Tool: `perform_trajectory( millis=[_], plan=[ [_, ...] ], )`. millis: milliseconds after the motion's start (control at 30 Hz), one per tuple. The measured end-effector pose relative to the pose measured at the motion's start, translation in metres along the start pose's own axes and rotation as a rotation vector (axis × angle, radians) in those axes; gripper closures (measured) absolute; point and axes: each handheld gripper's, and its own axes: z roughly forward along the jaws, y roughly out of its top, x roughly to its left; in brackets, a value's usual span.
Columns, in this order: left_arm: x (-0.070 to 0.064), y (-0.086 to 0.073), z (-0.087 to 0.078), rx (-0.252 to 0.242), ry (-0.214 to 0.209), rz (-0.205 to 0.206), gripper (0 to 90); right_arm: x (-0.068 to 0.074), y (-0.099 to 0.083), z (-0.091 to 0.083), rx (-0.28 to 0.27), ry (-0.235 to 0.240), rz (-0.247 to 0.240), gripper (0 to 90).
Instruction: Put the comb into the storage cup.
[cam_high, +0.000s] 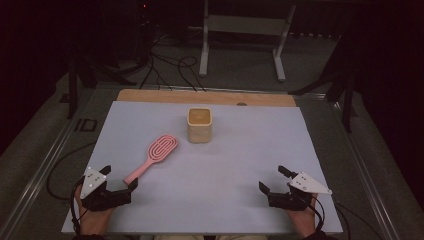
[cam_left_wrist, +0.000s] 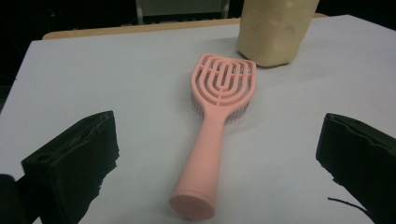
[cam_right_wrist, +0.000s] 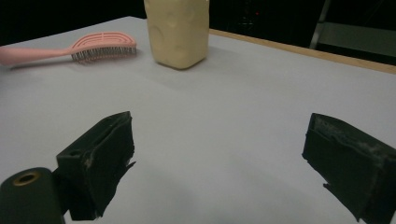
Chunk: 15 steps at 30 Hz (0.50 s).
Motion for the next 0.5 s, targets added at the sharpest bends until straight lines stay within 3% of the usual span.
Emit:
perform_trajectory(
  millis=[300,500],
  plan=[
    [0.000,0.003,0.002,0.015,0.009,0.012,0.0,0.000,-0.003,-0.001,-0.002,-0.009,0.001,8.6],
    [-0.002,0.012,0.007,0.071,0.005,0.017,0.0,0.002,-0.004,-0.001,-0.004,-0.009,0.001,8.6]
  ],
)
